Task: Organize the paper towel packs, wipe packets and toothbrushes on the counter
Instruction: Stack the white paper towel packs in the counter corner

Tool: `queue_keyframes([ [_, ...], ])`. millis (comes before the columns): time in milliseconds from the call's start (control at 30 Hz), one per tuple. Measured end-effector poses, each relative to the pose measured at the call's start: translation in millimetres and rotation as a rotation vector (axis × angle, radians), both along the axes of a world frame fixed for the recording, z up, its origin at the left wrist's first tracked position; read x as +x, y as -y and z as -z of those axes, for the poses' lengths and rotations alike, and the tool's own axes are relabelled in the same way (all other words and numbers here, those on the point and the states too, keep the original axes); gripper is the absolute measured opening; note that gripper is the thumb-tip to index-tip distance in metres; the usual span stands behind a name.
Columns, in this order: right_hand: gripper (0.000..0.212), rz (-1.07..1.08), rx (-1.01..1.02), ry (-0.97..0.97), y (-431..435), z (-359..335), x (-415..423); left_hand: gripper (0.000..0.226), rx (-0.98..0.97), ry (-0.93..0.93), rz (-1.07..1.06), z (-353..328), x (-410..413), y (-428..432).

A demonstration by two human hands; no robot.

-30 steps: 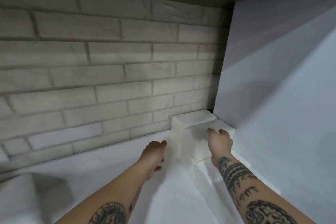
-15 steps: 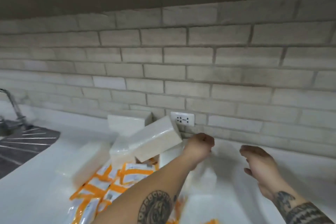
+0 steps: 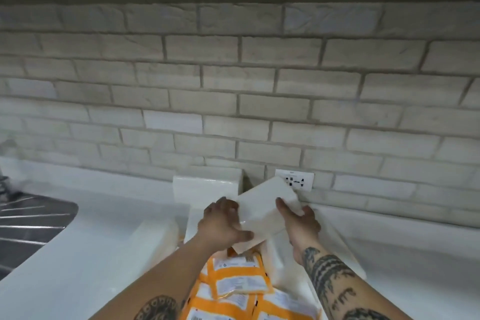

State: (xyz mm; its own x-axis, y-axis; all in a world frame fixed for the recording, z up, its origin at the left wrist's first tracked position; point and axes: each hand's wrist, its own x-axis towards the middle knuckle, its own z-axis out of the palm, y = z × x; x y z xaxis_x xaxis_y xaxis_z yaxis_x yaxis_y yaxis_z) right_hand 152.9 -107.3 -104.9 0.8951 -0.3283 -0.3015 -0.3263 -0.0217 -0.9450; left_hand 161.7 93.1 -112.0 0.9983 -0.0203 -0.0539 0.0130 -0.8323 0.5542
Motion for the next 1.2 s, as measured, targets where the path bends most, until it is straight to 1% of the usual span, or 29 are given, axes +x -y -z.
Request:
queue_keyframes([
  [33,0.131,0.015,0.014,-0.022,-2,-1,2,0.107,0.078,-0.007,0.053,3,5,0],
  [67,0.125,0.016,0.039,-0.031,-4,-1,2,0.108,0.12,-0.029,0.078,7,8,-1],
  [133,0.105,0.014,0.089,-0.02,-6,-4,8,0.102,0.149,-0.077,0.095,12,18,-3],
  [167,0.1,0.008,0.102,-0.016,-7,-5,11,0.097,0.13,-0.077,0.088,13,21,-3],
  [200,0.101,0.014,0.112,-0.008,-8,-7,13,0.093,0.097,-0.056,0.085,14,24,-2],
  [267,0.113,0.049,0.126,0.033,-7,-10,14,0.089,-0.028,0.001,0.088,14,22,2],
  [300,0.119,0.074,0.129,0.062,-5,-13,14,0.092,-0.1,0.02,0.087,12,22,6],
  [333,0.12,0.09,0.133,0.09,-2,-16,13,0.099,-0.145,0.038,0.09,9,20,9],
  [400,0.113,0.133,0.146,0.155,11,-25,9,0.113,-0.126,0.115,0.124,-4,17,21],
  [467,0.101,0.168,0.188,0.213,26,-39,0,0.115,-0.095,0.213,0.176,-18,14,33],
  [500,0.09,0.185,0.218,0.247,36,-46,-5,0.114,-0.137,0.231,0.218,-25,12,40],
  [567,0.071,0.204,0.275,0.308,59,-58,-16,0.103,-0.288,0.24,0.291,-37,9,53],
  [600,0.065,0.213,0.287,0.33,71,-64,-23,0.093,-0.41,0.23,0.3,-43,9,59],
  [633,0.06,0.22,0.296,0.353,82,-71,-30,0.085,-0.574,0.182,0.28,-48,8,65],
  [667,0.055,0.226,0.304,0.378,92,-76,-37,0.081,-0.761,0.084,0.248,-54,7,72],
  [700,0.05,0.236,0.309,0.403,102,-82,-44,0.077,-0.929,-0.053,0.245,-58,5,80],
  [733,0.046,0.249,0.31,0.42,111,-86,-51,0.071,-1.045,-0.205,0.276,-63,1,90],
  [767,0.043,0.27,0.309,0.432,120,-89,-58,0.065,-1.113,-0.329,0.311,-68,-3,101],
  [800,0.041,0.298,0.302,0.447,129,-93,-66,0.061,-1.15,-0.405,0.341,-73,-7,114],
  [833,0.04,0.323,0.289,0.458,136,-96,-73,0.059,-1.179,-0.439,0.354,-75,-10,128],
  [900,0.041,0.375,0.26,0.473,154,-97,-89,0.06,-1.231,-0.45,0.346,-79,-17,157],
  [933,0.044,0.398,0.244,0.482,162,-99,-100,0.061,-1.246,-0.448,0.349,-79,-20,172],
  [1000,0.058,0.435,0.217,0.495,180,-102,-121,0.06,-1.251,-0.449,0.385,-81,-26,201],
  [1033,0.063,0.453,0.208,0.508,190,-104,-131,0.058,-1.247,-0.448,0.408,-83,-31,216],
  [1100,0.065,0.485,0.19,0.558,210,-109,-151,0.048,-1.249,-0.441,0.455,-87,-40,247],
  [1133,0.072,0.503,0.186,0.574,220,-111,-156,0.045,-1.252,-0.438,0.466,-88,-44,260],
  [1200,0.097,0.531,0.193,0.597,242,-113,-167,0.056,-1.255,-0.43,0.476,-92,-53,290],
])
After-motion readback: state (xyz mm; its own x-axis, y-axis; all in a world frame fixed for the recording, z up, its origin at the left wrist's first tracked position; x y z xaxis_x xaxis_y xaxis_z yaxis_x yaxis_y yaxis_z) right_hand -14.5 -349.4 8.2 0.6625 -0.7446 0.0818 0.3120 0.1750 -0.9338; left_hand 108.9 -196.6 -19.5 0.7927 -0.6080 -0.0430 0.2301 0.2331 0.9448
